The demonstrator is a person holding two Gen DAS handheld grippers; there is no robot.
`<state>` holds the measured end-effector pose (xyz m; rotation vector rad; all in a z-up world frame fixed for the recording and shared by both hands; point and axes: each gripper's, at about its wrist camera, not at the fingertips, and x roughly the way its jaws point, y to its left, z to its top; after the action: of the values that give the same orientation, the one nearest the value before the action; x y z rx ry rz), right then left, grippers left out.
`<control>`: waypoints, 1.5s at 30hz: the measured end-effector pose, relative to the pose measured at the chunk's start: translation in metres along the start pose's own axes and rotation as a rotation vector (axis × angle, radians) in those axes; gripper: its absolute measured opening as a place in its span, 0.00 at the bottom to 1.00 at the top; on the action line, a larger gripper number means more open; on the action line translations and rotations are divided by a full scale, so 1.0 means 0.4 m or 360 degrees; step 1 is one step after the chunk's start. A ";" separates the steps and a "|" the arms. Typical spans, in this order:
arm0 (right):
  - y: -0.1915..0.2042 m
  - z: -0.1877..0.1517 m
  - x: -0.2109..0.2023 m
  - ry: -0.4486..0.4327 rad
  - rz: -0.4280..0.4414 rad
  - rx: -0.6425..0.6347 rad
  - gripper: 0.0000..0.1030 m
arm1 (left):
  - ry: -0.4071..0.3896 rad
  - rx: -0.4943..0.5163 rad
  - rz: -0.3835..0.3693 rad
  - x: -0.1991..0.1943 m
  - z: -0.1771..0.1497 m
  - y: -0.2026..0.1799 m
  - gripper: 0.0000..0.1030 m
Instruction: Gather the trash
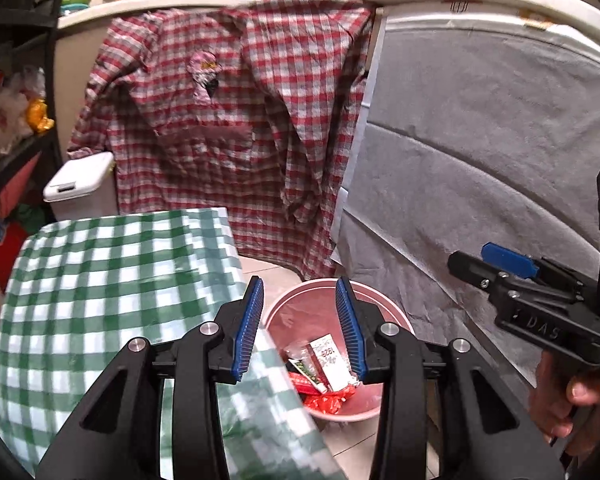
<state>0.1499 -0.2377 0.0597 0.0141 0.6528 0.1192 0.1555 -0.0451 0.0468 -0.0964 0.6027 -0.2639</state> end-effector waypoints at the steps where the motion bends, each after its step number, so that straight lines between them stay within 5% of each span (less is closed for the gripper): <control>1: 0.009 -0.005 -0.029 -0.0031 -0.0005 -0.0008 0.60 | -0.0012 -0.0003 0.0006 -0.025 -0.004 0.001 0.37; 5: 0.024 -0.035 -0.108 -0.0099 -0.0037 0.0013 0.77 | -0.0048 0.0005 0.0060 -0.112 -0.028 0.000 0.44; 16: 0.064 -0.139 -0.300 -0.0262 -0.0127 -0.0066 0.94 | -0.0104 -0.0152 0.0195 -0.297 -0.131 0.012 0.63; 30: 0.057 -0.255 -0.399 -0.0242 -0.0171 -0.0056 0.95 | -0.0126 -0.0141 0.0344 -0.422 -0.259 -0.028 0.93; 45: 0.058 -0.276 -0.355 -0.0143 -0.0171 -0.0087 0.95 | -0.0064 -0.0169 0.0332 -0.390 -0.277 -0.019 0.92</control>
<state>-0.0313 -0.2338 0.0590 -0.0677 0.5589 0.0326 -0.0328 -0.0114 0.0424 -0.1395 0.5817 -0.0277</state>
